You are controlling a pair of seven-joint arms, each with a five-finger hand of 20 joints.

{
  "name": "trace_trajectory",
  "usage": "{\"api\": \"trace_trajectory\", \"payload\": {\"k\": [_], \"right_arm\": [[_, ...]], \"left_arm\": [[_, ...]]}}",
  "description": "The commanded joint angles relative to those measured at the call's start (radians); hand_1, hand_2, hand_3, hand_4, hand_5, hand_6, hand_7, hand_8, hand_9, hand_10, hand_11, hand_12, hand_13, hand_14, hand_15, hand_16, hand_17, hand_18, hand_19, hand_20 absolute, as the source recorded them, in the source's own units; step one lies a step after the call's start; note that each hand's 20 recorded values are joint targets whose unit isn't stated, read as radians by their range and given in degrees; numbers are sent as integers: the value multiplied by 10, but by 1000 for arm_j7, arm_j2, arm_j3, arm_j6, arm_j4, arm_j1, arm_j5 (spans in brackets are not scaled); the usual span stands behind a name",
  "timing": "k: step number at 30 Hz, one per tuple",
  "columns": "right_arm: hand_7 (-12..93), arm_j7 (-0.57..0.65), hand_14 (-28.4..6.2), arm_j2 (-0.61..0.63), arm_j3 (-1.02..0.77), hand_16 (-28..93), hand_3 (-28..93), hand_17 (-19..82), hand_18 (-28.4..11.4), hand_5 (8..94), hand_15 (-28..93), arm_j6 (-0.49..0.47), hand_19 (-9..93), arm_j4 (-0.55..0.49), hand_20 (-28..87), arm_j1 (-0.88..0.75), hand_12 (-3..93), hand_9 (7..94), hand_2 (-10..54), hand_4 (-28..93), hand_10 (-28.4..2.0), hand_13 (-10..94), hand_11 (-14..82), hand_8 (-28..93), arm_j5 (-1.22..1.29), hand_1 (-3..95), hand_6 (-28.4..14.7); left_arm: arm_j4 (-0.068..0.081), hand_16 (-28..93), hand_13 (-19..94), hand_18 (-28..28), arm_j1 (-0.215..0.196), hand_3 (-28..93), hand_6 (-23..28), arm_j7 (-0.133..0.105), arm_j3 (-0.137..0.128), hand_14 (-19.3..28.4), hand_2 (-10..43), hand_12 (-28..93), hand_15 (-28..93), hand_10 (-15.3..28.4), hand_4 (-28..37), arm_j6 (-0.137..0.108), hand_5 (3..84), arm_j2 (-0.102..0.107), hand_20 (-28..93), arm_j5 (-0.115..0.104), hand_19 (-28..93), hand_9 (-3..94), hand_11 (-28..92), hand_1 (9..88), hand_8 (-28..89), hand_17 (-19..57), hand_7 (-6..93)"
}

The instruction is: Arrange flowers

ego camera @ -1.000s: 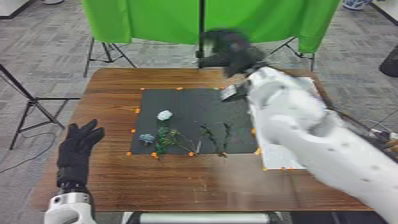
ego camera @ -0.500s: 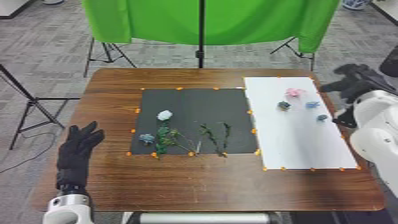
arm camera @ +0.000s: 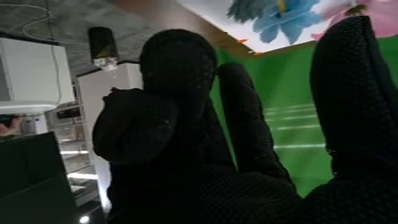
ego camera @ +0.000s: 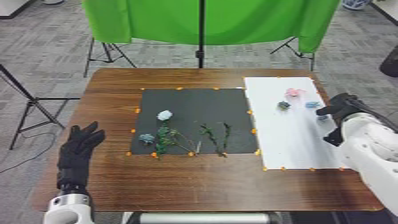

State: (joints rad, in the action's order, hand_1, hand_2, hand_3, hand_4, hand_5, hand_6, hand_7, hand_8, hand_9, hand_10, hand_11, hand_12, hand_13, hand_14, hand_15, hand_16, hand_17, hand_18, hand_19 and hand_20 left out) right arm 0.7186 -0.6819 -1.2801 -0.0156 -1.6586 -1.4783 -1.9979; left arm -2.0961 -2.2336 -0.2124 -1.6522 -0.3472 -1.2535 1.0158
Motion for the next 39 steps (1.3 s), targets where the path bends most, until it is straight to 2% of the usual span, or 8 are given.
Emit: {"api": "trace_trajectory", "payload": {"k": [1, 6, 9, 12, 18, 27, 33, 39], "right_arm": [[86, 5, -66, -12, 20, 307, 614, 587, -135, 476, 593, -11, 932, 23, 504, -23, 208, 593, -95, -163, -176, 833, 119, -60, -37, 375, -7], [124, -23, -49, -4, 45, 309, 619, 613, -121, 554, 587, 31, 932, 35, 514, -37, 203, 679, -95, -168, -157, 864, 160, -72, -65, 430, 6], [149, -58, -40, -3, 67, 314, 619, 630, -114, 611, 582, 113, 932, 46, 526, -40, 199, 742, -95, -189, -137, 887, 188, -86, -75, 471, 12], [168, -78, -26, -5, 102, 328, 504, 658, -106, 700, 572, 203, 932, 57, 542, -22, 304, 851, -95, -196, -102, 917, 127, 26, -97, 585, 17], [188, -95, -15, 10, 87, 318, 486, 695, -100, 816, 590, 287, 932, -56, 563, -4, 353, 934, -95, -184, -87, 937, 113, 93, -110, 657, 7], [179, -238, -12, -37, 326, 307, 498, 698, -93, 820, 593, 246, 932, -264, 563, 283, 354, 937, -95, -173, -90, 937, 124, 110, 153, 656, -5], [175, -337, -12, -173, 594, 309, 498, 698, -92, 820, 592, 149, 932, -238, 561, 510, 359, 937, -95, -168, -88, 937, 121, 118, 255, 656, -6], [175, -334, -12, -270, 739, 309, 500, 698, -90, 818, 591, 86, 932, -192, 559, 568, 364, 937, -95, -167, -86, 937, 119, 122, 288, 654, -4]], "left_arm": [[-3, -26, 344, 98, -15, 536, 61, 12, -2, 170, 130, 103, 193, 150, -283, 7, 480, -10, 165, 7, 62, 479, 175, 217, -61, 55, 87], [-3, -26, 344, 98, -19, 536, 60, 6, -2, 171, 130, 103, 195, 150, -283, 2, 480, -13, 165, 5, 62, 479, 176, 219, -62, 55, 88], [-3, -26, 344, 98, -22, 540, 61, 3, 0, 171, 130, 104, 194, 150, -283, 1, 480, -16, 165, 4, 62, 478, 176, 218, -62, 55, 88], [-5, -26, 344, 98, -25, 543, 61, 5, -1, 170, 129, 104, 194, 150, -283, -3, 479, -17, 165, 2, 62, 478, 176, 216, -62, 55, 88], [-6, -26, 344, 99, -22, 549, 62, 7, -4, 170, 129, 106, 195, 150, -283, -4, 480, -13, 164, 4, 62, 480, 181, 215, -62, 55, 88], [-8, -27, 344, 98, -23, 546, 63, 9, -2, 170, 128, 106, 195, 150, -283, -4, 481, -11, 164, 5, 62, 480, 183, 219, -62, 55, 87], [-6, -27, 344, 98, -16, 542, 64, 10, -1, 170, 129, 106, 196, 150, -283, -4, 480, -8, 164, 3, 62, 480, 183, 222, -62, 54, 87], [1, -23, 340, 112, 2, 537, 63, 22, 2, 170, 131, 104, 202, 149, -283, 5, 478, -6, 169, 5, 72, 479, 184, 222, -63, 41, 86]]}}
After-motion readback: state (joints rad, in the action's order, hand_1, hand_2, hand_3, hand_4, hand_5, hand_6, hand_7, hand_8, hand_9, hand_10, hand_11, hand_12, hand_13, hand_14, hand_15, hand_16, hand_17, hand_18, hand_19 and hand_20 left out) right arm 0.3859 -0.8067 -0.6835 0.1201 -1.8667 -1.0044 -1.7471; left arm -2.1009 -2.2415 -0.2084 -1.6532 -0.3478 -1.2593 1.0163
